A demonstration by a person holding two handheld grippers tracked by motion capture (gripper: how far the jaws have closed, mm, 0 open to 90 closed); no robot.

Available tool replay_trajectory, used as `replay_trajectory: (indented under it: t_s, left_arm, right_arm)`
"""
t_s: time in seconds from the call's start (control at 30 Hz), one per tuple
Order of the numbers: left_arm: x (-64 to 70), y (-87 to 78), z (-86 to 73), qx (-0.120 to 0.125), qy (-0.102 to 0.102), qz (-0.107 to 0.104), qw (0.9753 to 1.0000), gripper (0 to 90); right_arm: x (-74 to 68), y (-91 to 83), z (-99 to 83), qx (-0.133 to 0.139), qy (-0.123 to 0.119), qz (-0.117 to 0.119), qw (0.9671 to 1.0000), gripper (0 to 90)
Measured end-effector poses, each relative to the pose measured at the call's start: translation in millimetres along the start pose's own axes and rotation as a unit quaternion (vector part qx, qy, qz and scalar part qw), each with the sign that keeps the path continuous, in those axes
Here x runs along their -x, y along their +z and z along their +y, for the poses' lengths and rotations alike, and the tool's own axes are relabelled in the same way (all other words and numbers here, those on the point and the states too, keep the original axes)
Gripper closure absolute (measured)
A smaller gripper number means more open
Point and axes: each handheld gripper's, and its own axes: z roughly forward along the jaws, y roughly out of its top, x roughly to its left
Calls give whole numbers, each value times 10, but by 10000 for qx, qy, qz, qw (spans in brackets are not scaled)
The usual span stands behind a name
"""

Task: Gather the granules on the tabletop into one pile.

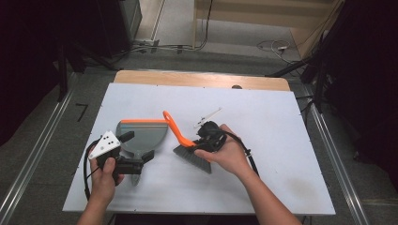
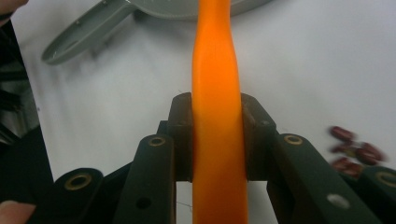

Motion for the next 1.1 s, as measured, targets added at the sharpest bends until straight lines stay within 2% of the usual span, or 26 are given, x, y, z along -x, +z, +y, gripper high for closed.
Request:
replay_trajectory:
  t_s: [0.07,0.1,0.13,0.17,0.23,0.33,0.43,0.47,0.53,0.57,0.6,0.67,0.7,0.77,0.8,0.83,0.87,0.9,1.0,1.03,1.07,1.1]
  left_arm:
    - [-8,-10,-1,24,-23,-2,10000,0]
    - [-13,-15,-1,23,-26,7,10000,0]
    - [-20,-22,-3,29,-38,-2,10000,0]
    - [-20,-22,-3,29,-38,-2,10000,0]
    - [-30,-22,-5,50,-62,4,10000,0]
    - [-33,-16,-2,41,-60,6,10000,0]
    - [-28,-10,-2,36,-52,-4,10000,0]
    - [-25,-7,-2,37,-51,-9,10000,0]
    - [-18,-3,0,29,-43,-5,10000,0]
    - [-18,-2,-1,28,-46,-4,10000,0]
    - [-19,-1,-2,30,-54,-4,10000,0]
    - [-20,-4,-4,27,-66,-9,10000,0]
    - [-18,-7,-2,30,-55,-7,10000,0]
    - [-19,-9,-1,45,-62,-10,10000,0]
    - [-19,-9,-1,45,-62,-10,10000,0]
    - [-17,-8,-1,39,-67,-6,10000,0]
    - [-14,-8,0,31,-66,0,10000,0]
    - [-8,-6,2,36,-67,4,10000,0]
    - [5,-3,12,44,-48,-9,10000,0]
    - [8,-2,13,41,-50,-10,10000,0]
    - [9,1,12,39,-48,-9,10000,0]
    - [7,3,11,37,-46,-10,10000,0]
  right_arm:
    - [14,114,13,-169,175,-253,9994,689]
    - [55,115,7,-153,267,-372,9988,689]
    - [169,58,-24,-105,575,-431,9974,689]
    - [202,28,-43,-116,639,-567,9963,689]
    - [257,-17,-75,-103,721,-656,9952,688]
    - [475,-204,-242,38,1133,-883,9896,688]
    - [529,-272,-295,91,1199,-990,9878,689]
    - [549,-324,-324,145,1145,-989,9884,689]
    - [565,-422,-357,314,1199,-940,9878,689]
    - [571,-602,-413,587,1307,-969,9849,688]
    - [576,-665,-438,643,1318,-1067,9834,689]
    - [604,-819,-526,703,1410,-1378,9778,688]
    - [623,-884,-577,704,1486,-1579,9737,688]
    - [657,-983,-691,659,1608,-2089,9624,688]
    - [657,-983,-691,659,1608,-2089,9624,688]
    - [684,-1014,-796,586,1717,-2581,9489,688]
    - [694,-996,-837,528,1813,-2812,9409,688]
    - [694,-996,-837,528,1813,-2812,9409,688]
    - [730,-854,-913,376,2036,-3166,9257,688]
    - [725,-797,-914,321,2104,-3195,9234,689]
    - [699,-763,-904,431,2136,-3234,9208,688]
    - [665,-733,-873,427,2211,-3271,9178,689]
